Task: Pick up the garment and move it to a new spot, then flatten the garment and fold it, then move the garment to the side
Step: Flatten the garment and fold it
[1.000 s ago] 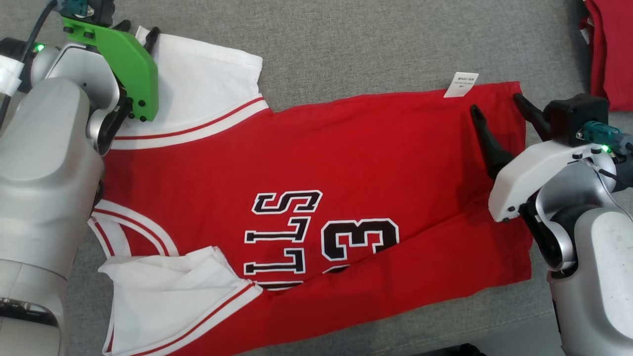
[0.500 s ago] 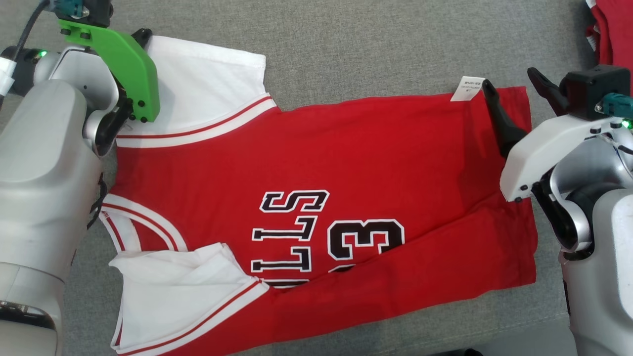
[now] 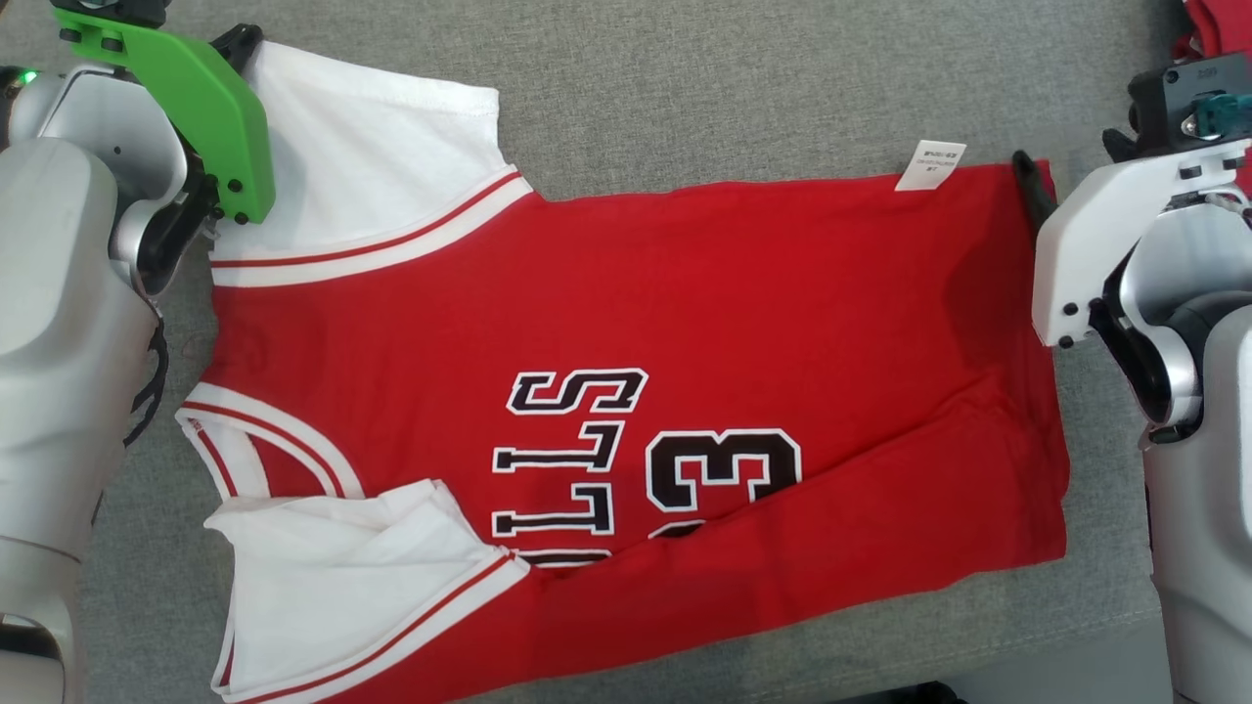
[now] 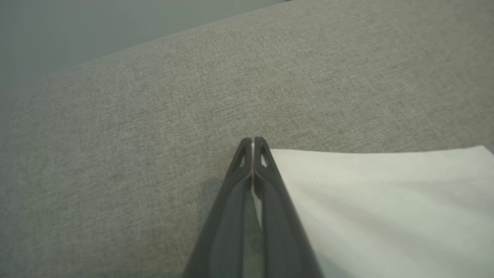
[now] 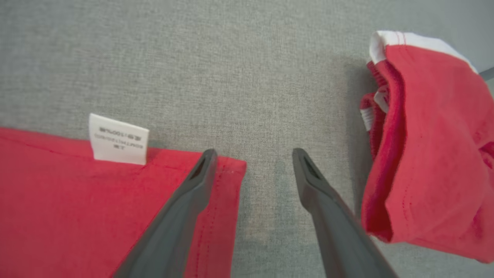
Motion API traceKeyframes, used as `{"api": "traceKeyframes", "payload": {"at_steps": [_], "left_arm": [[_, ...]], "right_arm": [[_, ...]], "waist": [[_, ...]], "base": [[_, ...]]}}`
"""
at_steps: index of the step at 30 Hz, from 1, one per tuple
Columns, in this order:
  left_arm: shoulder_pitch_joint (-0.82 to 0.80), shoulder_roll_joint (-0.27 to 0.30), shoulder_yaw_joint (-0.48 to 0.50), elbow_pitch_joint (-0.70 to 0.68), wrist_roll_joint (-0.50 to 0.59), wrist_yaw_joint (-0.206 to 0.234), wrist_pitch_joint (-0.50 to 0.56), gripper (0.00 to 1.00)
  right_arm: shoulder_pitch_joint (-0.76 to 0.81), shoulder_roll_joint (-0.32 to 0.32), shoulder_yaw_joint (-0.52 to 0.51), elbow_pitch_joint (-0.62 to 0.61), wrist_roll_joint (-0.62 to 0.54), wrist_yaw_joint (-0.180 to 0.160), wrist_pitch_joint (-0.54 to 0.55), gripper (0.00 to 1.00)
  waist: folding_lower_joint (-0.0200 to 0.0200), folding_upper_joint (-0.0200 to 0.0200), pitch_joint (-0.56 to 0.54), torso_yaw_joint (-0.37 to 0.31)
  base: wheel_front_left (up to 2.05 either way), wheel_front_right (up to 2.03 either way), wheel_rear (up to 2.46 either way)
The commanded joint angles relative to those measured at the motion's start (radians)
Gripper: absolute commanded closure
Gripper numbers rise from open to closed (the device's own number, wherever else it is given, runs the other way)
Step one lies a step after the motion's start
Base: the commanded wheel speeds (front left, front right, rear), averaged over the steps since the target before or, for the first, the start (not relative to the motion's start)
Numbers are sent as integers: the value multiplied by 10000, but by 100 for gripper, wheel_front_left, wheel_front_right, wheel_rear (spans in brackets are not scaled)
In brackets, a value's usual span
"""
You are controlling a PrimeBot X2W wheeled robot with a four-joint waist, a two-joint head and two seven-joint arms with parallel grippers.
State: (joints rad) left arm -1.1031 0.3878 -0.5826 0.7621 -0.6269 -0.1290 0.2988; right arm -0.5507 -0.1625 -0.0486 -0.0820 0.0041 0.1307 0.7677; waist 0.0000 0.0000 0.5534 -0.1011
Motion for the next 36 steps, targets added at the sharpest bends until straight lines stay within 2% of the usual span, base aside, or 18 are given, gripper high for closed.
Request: {"api": "traceKeyframes", "payload": {"at_steps": [1, 9, 10, 11, 12, 13, 14, 17, 19, 20, 24, 25, 27, 28, 29, 30, 36], "left_arm": [[48, 91, 17, -23, -59, 22, 37, 100], [144, 156, 50, -377, -172, 209, 78, 100], [141, 178, 50, -408, -186, 229, 103, 100], [134, 185, 52, -441, -193, 244, 118, 100], [132, 189, 40, -478, -198, 256, 144, 100], [128, 199, 29, -516, -205, 257, 144, 100], [128, 209, 24, -550, -217, 252, 159, 100], [146, 235, 9, -621, -250, 278, 199, 100], [164, 253, -10, -660, -260, 307, 212, 100], [175, 257, -13, -677, -268, 320, 216, 100], [220, 273, -41, -717, -293, 339, 244, 100], [226, 269, -48, -722, -307, 345, 251, 100], [235, 268, -52, -733, -345, 346, 257, 100], [235, 274, -59, -742, -355, 351, 265, 100], [241, 275, -59, -752, -350, 359, 262, 100], [261, 281, -67, -756, -347, 363, 263, 100], [396, 159, -10, -793, -458, 394, 35, 100]], "right_arm": [[-114, -73, 13, 69, 30, -2, 72, 0], [-302, -406, 541, 507, 932, -2, 1196, 0], [-297, -461, 568, 528, 1000, -2, 1313, 8], [-273, -517, 603, 551, 1074, -2, 1415, 24], [-256, -550, 629, 568, 1161, -2, 1494, 33], [-262, -589, 630, 574, 1219, -2, 1523, 50], [-287, -622, 637, 575, 1262, -2, 1518, 51], [-373, -703, 690, 571, 1273, -2, 1332, 45], [-453, -741, 704, 612, 1235, -2, 1224, 23], [-490, -780, 708, 635, 1200, -2, 1178, 0], [-594, -856, 814, 764, 1240, -2, 1268, 2], [-642, -891, 855, 772, 1257, -2, 1277, 10], [-670, -960, 964, 829, 1312, -2, 1391, 53], [-688, -989, 1021, 835, 1337, -2, 1430, 64], [-705, -1011, 1056, 843, 1356, -2, 1439, 85], [-715, -1048, 1123, 856, 1380, -2, 1473, 100], [-515, -1126, 1207, 847, 1463, -2, 1463, 100]], "waist": [[0, 0, 15, 9], [0, 0, 58, 75], [0, 0, 65, 77], [0, 0, 72, 84], [0, 0, 77, 93], [0, 0, 86, 101], [0, 0, 93, 108], [0, 0, 115, 127], [0, 0, 119, 142], [0, 0, 115, 151], [0, 0, 84, 192], [0, 0, 78, 207], [0, 0, 74, 236], [0, 0, 77, 247], [0, 0, 77, 256], [0, 0, 73, 263], [0, 0, -93, 330]], "base": [[0, 0, 0], [0, 0, 0], [0, 0, 0], [0, 0, 0], [0, 0, 0], [0, 0, 0], [0, 0, 0], [0, 0, 0], [0, 0, 0], [0, 0, 0], [0, 0, 0], [0, 0, 0], [0, 0, 0], [0, 0, 0], [0, 0, 0], [0, 0, 0], [0, 0, 0]]}}
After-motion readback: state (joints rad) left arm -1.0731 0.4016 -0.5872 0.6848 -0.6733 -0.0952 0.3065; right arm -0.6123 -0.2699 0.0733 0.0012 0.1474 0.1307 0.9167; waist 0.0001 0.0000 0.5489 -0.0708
